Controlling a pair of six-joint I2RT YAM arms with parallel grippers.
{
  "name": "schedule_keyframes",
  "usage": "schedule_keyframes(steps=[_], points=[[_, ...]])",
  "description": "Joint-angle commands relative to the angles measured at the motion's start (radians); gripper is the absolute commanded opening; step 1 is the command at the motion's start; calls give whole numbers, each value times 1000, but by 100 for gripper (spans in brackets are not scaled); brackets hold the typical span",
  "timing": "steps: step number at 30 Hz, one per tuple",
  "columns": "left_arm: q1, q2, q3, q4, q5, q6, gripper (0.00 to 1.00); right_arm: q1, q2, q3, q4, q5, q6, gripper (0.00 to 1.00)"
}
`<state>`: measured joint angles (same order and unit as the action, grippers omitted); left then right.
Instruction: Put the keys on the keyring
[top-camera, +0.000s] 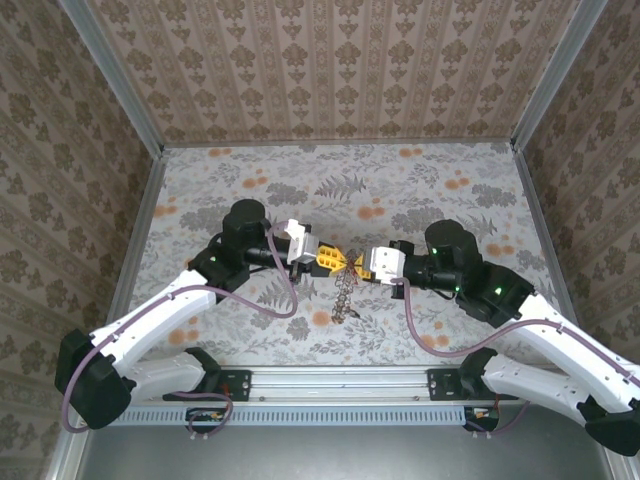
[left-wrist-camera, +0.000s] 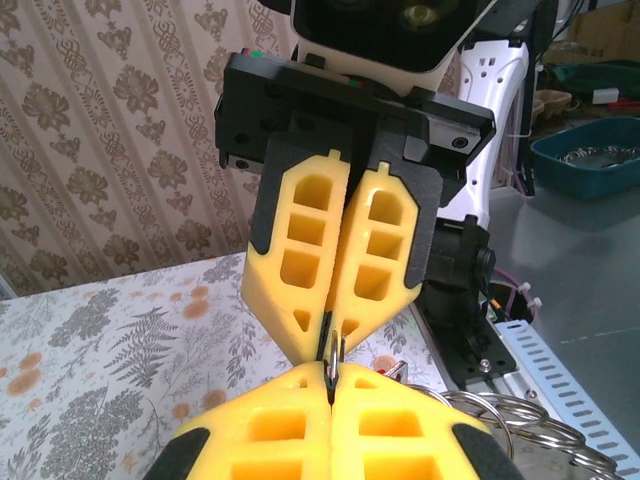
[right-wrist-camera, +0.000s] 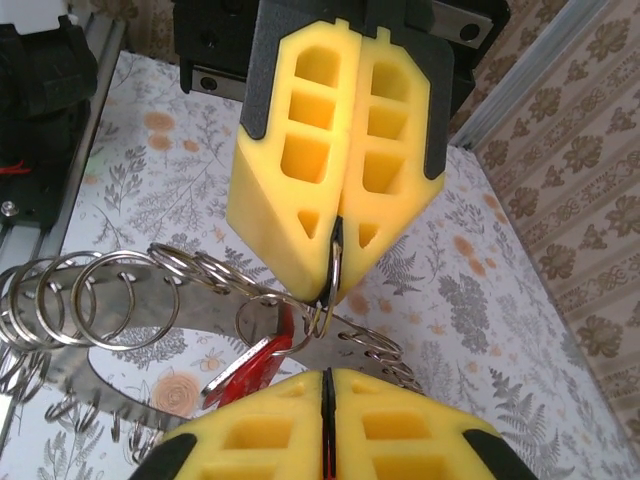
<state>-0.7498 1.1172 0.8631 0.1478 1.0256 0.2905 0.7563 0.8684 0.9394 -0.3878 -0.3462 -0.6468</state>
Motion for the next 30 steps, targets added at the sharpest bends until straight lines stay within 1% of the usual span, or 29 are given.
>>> schedule_keyframes(steps=[1,3,6,7,11,16,30], points=[[7,-4,2,65,44,-20,0,-6,-8,6,38,-28,20,12],[7,-2,2,68,45,-22,0,-6,-1,3,58,-40,32,14],[7,-1,2,67,45,-22,0,-6,10,-4,79,-43,42,21],[6,0,5,64,49,-20,0,-6,13,-5,87,-45,45,22],[5,0,0,59,45,-18,0,-6,15,0,98,-57,52,22],[0,1,-4,60,38,-17,0,-6,21,4,95,-70,58,20],[-5,13,-5,47,-14,-21,0,-5,23,2,94,-102,63,25]])
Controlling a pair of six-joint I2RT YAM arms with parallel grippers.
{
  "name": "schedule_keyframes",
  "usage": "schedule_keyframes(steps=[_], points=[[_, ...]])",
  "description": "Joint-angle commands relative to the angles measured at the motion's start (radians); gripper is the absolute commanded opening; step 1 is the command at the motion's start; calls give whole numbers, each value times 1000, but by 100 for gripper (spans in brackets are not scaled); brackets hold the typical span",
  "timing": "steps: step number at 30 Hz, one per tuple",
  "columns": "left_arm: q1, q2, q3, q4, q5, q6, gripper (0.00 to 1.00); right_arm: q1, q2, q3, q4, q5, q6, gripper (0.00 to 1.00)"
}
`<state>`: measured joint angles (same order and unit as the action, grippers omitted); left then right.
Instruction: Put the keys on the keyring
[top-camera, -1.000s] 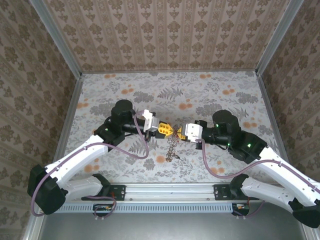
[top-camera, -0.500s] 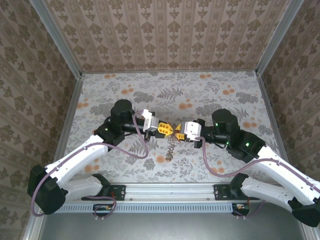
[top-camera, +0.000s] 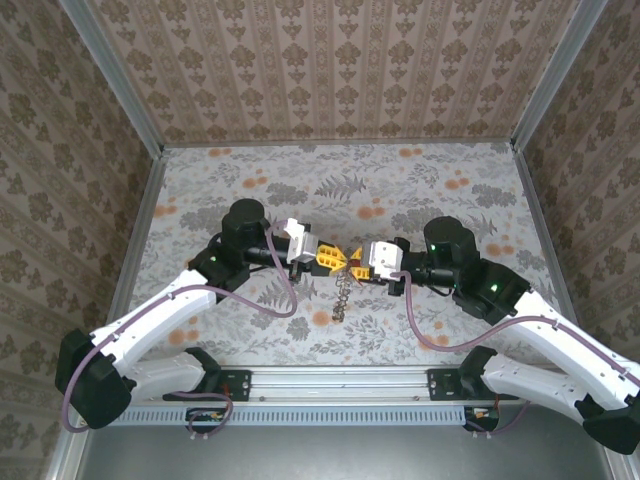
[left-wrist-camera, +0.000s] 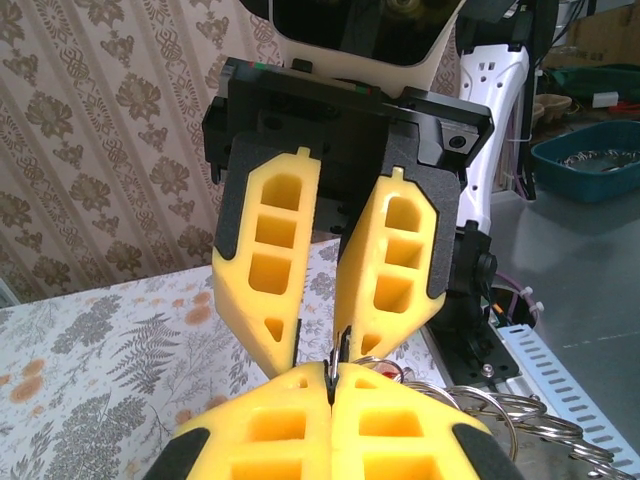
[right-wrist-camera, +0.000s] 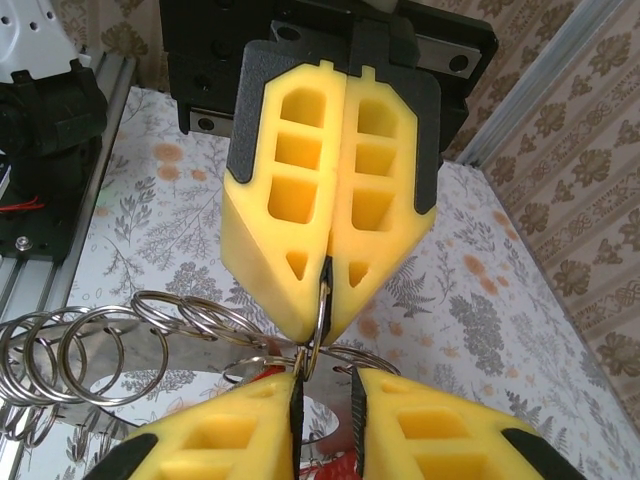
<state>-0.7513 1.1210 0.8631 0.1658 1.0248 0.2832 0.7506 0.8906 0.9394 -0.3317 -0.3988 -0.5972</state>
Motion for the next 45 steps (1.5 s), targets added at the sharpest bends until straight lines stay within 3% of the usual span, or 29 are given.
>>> schedule_keyframes(steps=[1,12,16,18,20,23,36,39,41,45], points=[[-3,10,-6,28,-18,-13,0,0,1,2,35,-50,11,25],[-6,15,-4,27,-10,-10,0,0,31,15,8,-44,-12,15],[-5,10,-2,21,5,-5,0,-1,31,12,4,-19,-14,4],[0,4,26,-90,6,73,0,-2,33,17,-7,-8,-14,0],[-2,2,84,-290,-35,209,11,-2,45,33,-39,2,-10,0],[-2,15,152,-497,-89,327,15,-3,74,58,-89,-1,-4,0],[-46,88,236,-650,-180,420,16,-3,110,89,-83,-12,27,0],[-45,91,247,-667,-194,423,14,-3,110,91,-87,-11,27,0],[-46,94,253,-675,-201,421,1,-3,110,92,-85,-15,27,0],[-45,93,263,-655,-212,396,0,-2,112,86,-73,-22,31,0]])
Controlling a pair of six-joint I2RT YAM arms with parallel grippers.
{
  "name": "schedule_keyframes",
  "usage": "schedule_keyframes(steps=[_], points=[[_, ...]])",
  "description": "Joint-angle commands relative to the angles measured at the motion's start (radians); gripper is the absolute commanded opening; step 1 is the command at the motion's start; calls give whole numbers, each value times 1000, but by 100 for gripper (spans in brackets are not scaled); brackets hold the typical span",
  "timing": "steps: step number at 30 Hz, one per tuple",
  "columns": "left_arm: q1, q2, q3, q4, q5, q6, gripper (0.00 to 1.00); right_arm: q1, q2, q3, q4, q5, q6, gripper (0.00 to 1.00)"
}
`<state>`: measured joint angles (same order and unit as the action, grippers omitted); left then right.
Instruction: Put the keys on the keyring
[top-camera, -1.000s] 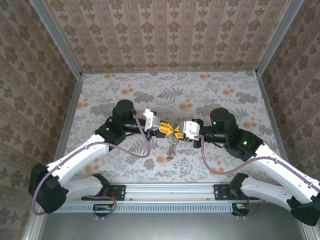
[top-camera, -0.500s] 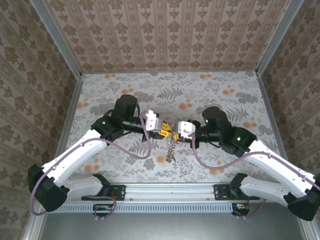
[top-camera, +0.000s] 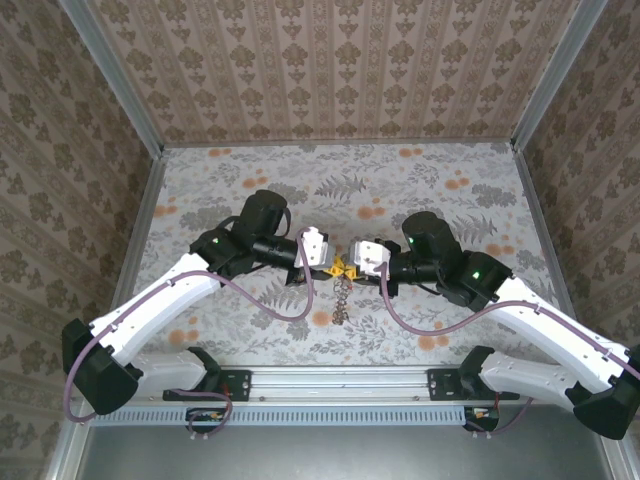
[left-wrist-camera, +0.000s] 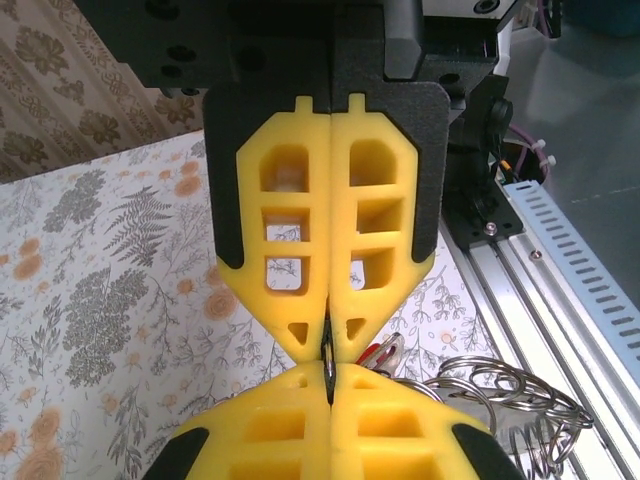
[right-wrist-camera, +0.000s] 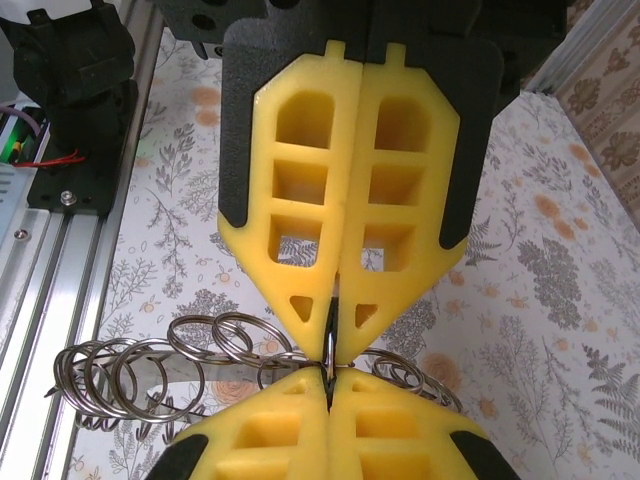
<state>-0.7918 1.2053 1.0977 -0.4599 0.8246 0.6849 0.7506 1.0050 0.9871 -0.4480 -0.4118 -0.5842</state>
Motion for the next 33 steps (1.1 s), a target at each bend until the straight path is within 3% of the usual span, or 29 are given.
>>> schedule_keyframes(steps=[1,4,8,17,23,33], points=[[-4,7,27,-18,-10,-14,0,-3,-6,33,45,-9,16,0],[9,-9,1,60,42,-69,0,-7,-24,12,56,-9,9,8],[35,-53,-100,312,102,-226,0,-20,-53,-28,86,-7,28,24],[46,-83,-202,537,136,-333,0,-37,-59,-46,103,-11,51,25],[46,-87,-241,631,145,-389,0,-38,-54,-57,118,-2,62,29],[46,-102,-292,758,157,-441,0,-63,-68,-80,132,-18,99,28]])
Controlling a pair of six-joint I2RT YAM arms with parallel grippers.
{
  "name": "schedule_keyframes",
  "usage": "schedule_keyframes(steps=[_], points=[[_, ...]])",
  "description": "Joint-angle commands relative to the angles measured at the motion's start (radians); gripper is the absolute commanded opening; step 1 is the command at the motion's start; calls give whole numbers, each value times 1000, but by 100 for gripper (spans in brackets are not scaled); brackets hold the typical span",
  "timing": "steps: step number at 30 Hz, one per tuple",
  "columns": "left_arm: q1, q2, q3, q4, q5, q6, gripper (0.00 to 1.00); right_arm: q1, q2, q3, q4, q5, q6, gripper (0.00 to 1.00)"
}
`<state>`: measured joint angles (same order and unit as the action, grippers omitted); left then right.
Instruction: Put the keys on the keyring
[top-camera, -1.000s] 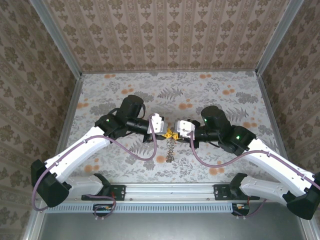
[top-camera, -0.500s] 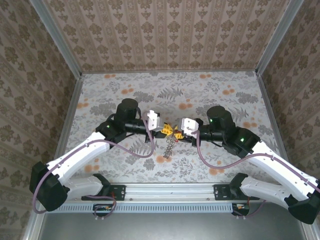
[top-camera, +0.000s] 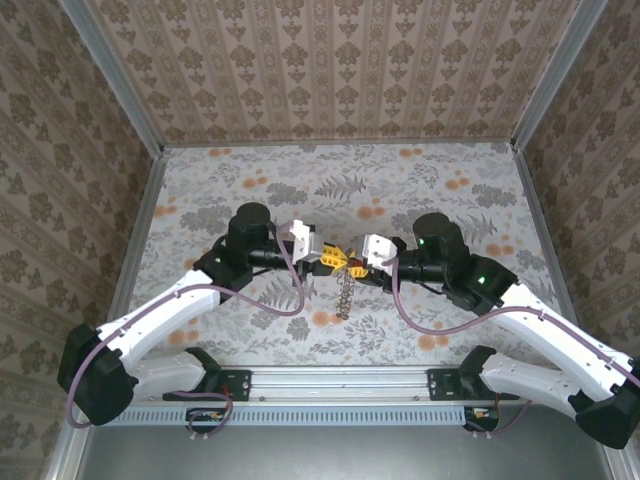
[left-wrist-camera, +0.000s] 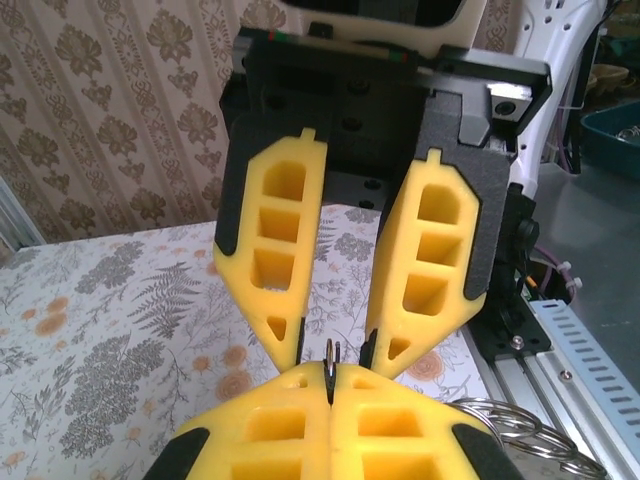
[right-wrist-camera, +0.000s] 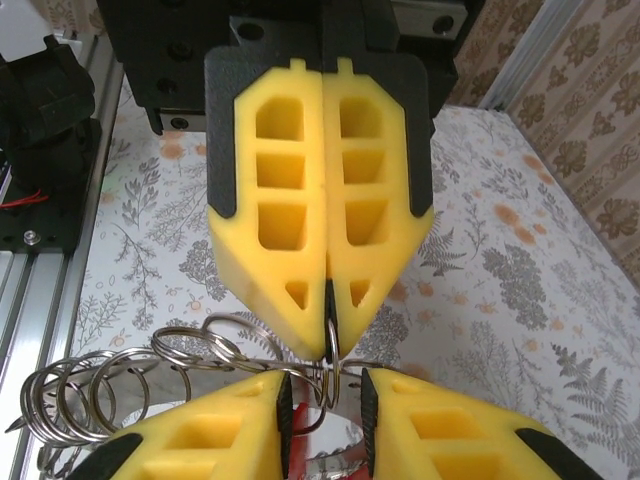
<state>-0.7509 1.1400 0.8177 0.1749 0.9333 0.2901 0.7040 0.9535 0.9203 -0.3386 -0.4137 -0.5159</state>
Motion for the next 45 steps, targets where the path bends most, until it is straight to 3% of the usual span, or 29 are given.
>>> schedule_keyframes(steps=[1,16,24,27,30,33,36,43,45], points=[[4,-37,-18,142,50,-57,0,-19,-18,-15,23,-29,35,27],[-16,-14,-46,237,53,-84,0,-43,-11,-19,94,-135,88,15],[-26,-6,-52,270,52,-94,0,-43,9,-24,139,-128,112,0],[-2,-42,4,17,31,30,1,-44,10,4,97,-102,100,0],[20,-60,106,-337,-4,238,23,-44,24,48,1,-81,68,0],[38,-30,187,-524,-27,310,28,-43,39,77,-65,-49,40,0],[38,11,244,-599,-51,329,31,-43,58,97,-104,-27,28,0],[6,103,311,-601,-157,244,37,-43,98,126,-118,-26,35,0],[-4,130,340,-628,-142,249,37,-43,111,135,-130,-22,31,0]])
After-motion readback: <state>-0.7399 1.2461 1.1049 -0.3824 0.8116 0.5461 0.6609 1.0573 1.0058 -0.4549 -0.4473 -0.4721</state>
